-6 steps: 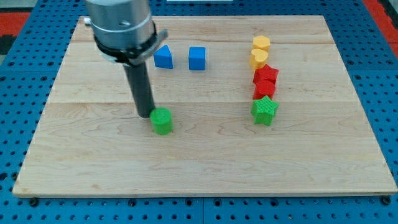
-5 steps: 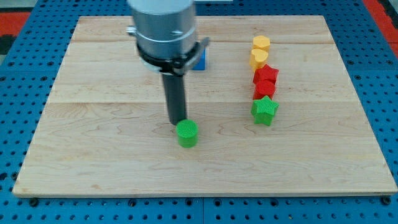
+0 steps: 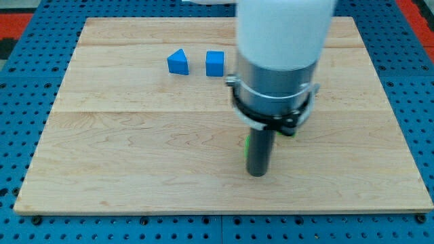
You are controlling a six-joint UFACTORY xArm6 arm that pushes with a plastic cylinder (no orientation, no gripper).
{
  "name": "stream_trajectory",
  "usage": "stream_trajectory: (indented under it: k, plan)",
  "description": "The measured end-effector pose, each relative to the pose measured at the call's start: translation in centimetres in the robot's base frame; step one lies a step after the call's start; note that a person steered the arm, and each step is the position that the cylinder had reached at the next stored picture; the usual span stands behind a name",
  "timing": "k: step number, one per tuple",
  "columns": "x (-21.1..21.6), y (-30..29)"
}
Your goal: Push the green circle below line of blocks
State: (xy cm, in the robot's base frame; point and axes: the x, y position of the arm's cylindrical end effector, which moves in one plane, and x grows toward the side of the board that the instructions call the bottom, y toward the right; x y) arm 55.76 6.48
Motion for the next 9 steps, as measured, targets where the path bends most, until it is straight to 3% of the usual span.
stream_trajectory:
  k: [1, 4, 6, 9]
  plan:
    - [2.7, -3.4]
    - [-0.6, -5.3]
    - [-3.0, -2.1]
    - [-2.1, 3.9]
